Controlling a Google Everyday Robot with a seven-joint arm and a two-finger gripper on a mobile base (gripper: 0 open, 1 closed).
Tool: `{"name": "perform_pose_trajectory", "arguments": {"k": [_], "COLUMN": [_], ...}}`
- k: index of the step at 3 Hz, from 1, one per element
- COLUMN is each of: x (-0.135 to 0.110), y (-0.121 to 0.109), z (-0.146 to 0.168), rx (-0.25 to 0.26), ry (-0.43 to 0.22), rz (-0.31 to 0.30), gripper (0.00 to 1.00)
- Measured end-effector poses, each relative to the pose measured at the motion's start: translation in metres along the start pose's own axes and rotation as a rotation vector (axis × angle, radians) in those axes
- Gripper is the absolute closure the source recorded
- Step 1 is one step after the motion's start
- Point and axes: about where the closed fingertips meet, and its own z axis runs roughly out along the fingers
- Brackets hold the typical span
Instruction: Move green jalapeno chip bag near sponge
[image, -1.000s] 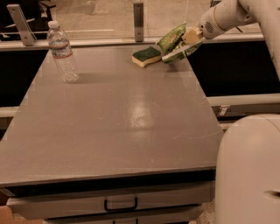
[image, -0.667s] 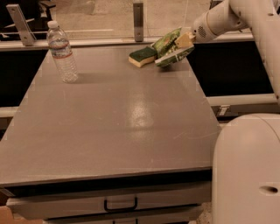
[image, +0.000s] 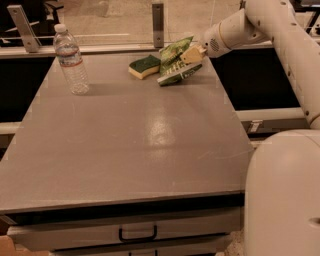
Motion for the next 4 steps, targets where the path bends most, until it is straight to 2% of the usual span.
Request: {"name": "perform_pose_trajectory", "arguments": {"k": [1, 3, 4], "x": [-0.002, -0.013, -0.019], "y": [0.007, 0.013, 0.018], "z": [-0.012, -0.056, -0.09], "rx": [-0.006, 0.028, 0.046], "ry": [-0.023, -0.066, -0.093], "rz": [-0.008, -0.055, -0.082], "gripper": [0.58, 0.12, 0.0]}}
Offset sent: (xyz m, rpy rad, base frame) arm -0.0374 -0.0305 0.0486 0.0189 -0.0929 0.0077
